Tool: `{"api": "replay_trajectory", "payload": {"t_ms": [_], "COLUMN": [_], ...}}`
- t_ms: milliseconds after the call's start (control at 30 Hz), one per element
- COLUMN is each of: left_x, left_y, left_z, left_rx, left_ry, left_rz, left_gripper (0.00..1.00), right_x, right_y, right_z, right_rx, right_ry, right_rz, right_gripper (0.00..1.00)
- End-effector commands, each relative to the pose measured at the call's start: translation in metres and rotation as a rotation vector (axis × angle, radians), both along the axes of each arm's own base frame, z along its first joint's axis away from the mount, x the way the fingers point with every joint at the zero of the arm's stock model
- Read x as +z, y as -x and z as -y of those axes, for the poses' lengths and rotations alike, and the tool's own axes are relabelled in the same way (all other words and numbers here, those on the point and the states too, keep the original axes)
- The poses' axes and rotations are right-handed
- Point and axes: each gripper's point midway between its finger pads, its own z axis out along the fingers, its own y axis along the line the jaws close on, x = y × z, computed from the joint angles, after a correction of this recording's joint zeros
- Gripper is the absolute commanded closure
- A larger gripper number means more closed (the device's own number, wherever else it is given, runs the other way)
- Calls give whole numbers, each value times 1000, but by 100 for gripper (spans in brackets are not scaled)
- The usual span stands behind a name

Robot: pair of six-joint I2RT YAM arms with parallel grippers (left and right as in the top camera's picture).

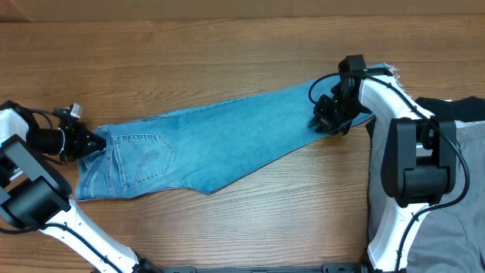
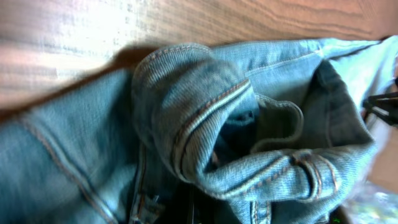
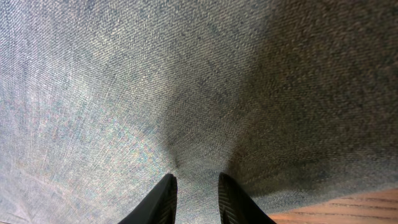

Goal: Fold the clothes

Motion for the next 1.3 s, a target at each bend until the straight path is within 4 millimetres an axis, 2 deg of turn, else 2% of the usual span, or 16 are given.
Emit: {"api": "replay_trajectory", "payload": {"t_ms": [0,167,267,333,433,467,533,633,667,733,833,867,900,1033,1200,1267], "left_x": [17,65,87,92,85,82,73,66,65,58,45,37,24,-1,5,10], "left_y": [4,7,9,15,27,30,40,46,47,47,38,37,40,51,42,38], "left_z": [-19,-42,-47,-49,-54,-55,-62,-76,-80,-88,-79,-69,-56,-38,-15,-9], "left_rx": [85,170,194,208,236,243,264,309,321,353,329,293,257,239,161,148], "left_ry": [26,24,-18,-64,-159,-183,-265,-348,-363,-380,-318,-276,-228,-174,-49,-7], "left_rz": [-52,-64,-61,-98,-225,-257,-349,-407,-415,-414,-350,-325,-317,-336,-212,-176], "left_gripper": [96,96,96,96,96,92,70,48,34,31,32,36,41,40,41,56], "right_x": [-6,-6,-6,-6,-6,-6,-6,-6,-6,-6,-6,-6,-6,-6,-6,-6], "right_y": [0,0,-1,-2,-3,-3,-2,0,1,1,1,1,2,3,2,2], "right_z": [7,7,7,7,7,7,7,7,7,7,7,7,7,7,8,8], "right_rx": [-9,-9,-9,-9,-10,-10,-10,-9,-9,-9,-9,-9,-9,-9,-10,-10], "right_ry": [37,37,37,36,36,36,36,37,37,37,37,37,37,38,38,37], "right_rz": [-12,-12,-8,-4,0,0,-4,-13,-16,-19,-20,-20,-24,-26,-23,-24], "right_gripper": [74,73,74,73,73,73,74,73,73,74,73,73,74,73,74,73]}}
